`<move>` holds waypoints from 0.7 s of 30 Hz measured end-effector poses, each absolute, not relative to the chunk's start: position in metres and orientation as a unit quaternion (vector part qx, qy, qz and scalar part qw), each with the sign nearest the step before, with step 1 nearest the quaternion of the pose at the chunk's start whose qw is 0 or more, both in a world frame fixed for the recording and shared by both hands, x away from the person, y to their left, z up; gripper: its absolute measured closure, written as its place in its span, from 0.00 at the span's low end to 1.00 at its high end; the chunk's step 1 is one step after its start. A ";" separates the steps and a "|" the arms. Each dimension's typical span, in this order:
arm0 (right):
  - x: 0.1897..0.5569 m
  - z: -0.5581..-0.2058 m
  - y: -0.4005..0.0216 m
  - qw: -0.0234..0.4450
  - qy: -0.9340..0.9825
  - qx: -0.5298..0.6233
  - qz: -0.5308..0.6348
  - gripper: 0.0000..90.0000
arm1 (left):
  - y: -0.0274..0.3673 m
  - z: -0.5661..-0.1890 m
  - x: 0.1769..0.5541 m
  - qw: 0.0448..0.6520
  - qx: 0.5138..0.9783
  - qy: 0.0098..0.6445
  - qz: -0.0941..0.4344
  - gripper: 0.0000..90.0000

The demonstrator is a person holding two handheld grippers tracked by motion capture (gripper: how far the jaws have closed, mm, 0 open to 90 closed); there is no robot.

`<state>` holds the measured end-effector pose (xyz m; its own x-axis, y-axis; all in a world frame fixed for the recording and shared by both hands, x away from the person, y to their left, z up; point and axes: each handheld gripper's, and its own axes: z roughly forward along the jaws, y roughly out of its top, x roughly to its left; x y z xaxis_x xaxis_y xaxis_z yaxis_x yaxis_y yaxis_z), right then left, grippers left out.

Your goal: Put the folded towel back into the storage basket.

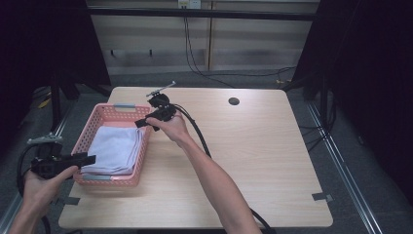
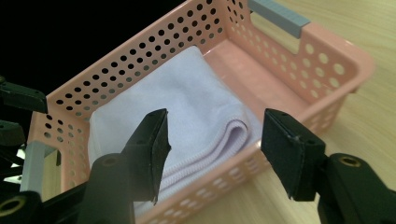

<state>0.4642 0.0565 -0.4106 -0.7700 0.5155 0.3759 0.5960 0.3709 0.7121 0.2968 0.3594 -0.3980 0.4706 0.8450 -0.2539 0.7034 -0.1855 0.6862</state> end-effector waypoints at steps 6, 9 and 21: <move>0.449 -0.403 0.024 0.039 -0.820 -0.323 -0.470 0.46 | 0.330 -0.396 0.286 0.394 0.766 0.498 0.104 0.61; 0.441 -0.403 0.003 0.035 -0.816 -0.325 -0.477 0.46 | 0.314 -0.395 0.282 0.407 0.767 0.485 0.101 0.60; 0.396 -0.404 -0.079 0.002 -0.805 -0.327 -0.496 0.46 | 0.231 -0.395 0.284 0.440 0.791 0.417 0.085 0.53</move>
